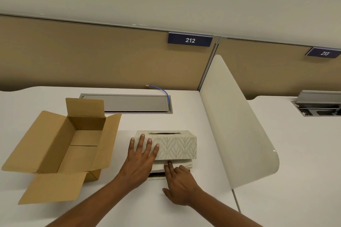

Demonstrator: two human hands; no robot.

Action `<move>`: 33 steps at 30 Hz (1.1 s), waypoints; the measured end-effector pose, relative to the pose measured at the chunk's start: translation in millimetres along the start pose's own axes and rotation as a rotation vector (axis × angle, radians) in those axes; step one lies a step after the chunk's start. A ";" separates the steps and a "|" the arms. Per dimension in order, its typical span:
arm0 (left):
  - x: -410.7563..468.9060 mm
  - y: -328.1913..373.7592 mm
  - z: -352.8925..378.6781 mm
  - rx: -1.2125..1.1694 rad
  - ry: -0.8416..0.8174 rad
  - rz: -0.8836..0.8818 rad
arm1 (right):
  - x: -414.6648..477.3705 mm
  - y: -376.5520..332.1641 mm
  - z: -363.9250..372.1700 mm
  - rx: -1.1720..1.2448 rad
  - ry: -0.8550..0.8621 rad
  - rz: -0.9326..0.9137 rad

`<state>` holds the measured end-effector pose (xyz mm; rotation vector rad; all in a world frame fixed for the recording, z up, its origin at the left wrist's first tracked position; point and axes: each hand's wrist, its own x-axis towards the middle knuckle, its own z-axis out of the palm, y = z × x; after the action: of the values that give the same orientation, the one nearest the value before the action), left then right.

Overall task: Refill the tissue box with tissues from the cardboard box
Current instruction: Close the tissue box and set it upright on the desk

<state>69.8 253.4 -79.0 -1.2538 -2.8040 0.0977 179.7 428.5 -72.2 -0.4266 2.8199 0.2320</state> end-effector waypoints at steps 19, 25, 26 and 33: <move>-7.6 -8.2 -14.0 0.110 -0.199 -0.001 | -2.3 -31.9 8.8 0.170 -0.073 0.069; -0.6 -8.7 -13.1 0.196 -0.153 0.029 | 7.8 -40.4 5.9 0.130 -0.066 0.095; -1.3 -9.2 -11.6 0.204 -0.134 0.039 | 8.7 -41.1 4.3 0.116 -0.066 0.100; -12.6 -6.0 -6.0 0.221 -0.033 0.091 | 2.5 -41.1 -4.1 0.079 -0.086 0.131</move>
<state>74.2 240.1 -72.9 -1.3350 -2.6713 0.4238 189.1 388.2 -73.8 -0.2091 2.7636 0.1616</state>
